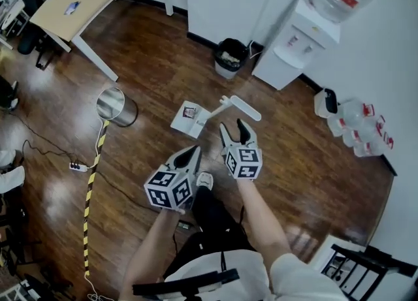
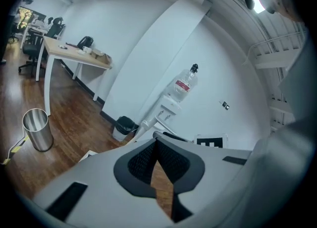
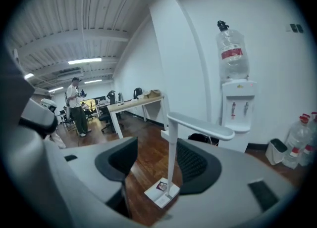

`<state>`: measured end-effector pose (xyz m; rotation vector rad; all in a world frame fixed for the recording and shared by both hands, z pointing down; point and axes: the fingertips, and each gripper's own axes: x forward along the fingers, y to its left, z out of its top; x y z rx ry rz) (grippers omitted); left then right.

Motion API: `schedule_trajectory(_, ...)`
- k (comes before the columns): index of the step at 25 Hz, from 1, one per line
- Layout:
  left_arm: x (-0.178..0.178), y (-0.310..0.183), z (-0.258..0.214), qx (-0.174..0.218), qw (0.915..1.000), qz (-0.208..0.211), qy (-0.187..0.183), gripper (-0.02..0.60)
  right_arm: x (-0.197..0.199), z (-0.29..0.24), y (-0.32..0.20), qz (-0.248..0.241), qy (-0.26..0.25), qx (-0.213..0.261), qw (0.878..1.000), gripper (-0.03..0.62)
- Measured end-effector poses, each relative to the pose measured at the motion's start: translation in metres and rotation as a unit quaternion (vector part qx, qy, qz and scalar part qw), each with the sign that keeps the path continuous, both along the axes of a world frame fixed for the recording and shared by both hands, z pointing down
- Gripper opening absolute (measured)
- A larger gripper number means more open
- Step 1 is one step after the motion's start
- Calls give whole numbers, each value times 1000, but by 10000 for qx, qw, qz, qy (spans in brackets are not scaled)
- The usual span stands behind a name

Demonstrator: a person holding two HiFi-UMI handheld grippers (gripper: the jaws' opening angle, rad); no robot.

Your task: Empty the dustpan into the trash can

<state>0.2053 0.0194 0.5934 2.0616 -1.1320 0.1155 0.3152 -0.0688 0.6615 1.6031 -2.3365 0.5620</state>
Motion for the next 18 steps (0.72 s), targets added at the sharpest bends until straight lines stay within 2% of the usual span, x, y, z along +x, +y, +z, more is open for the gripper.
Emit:
schedule_trajectory(4, -8, -15, 25, -186, 9996, -138, 168, -3, -5, 28, -41, 260, 109, -6, 9996, 279)
schedule_trajectory(10, -16, -26, 48, -356, 9989, -205, 243, -3, -6, 45, -74, 603, 20, 43, 9982, 281)
schedule_trajectory(18, -17, -39, 54, -451, 9980, -262, 363, -3, -11, 52, -99, 640, 35, 70, 9979, 279)
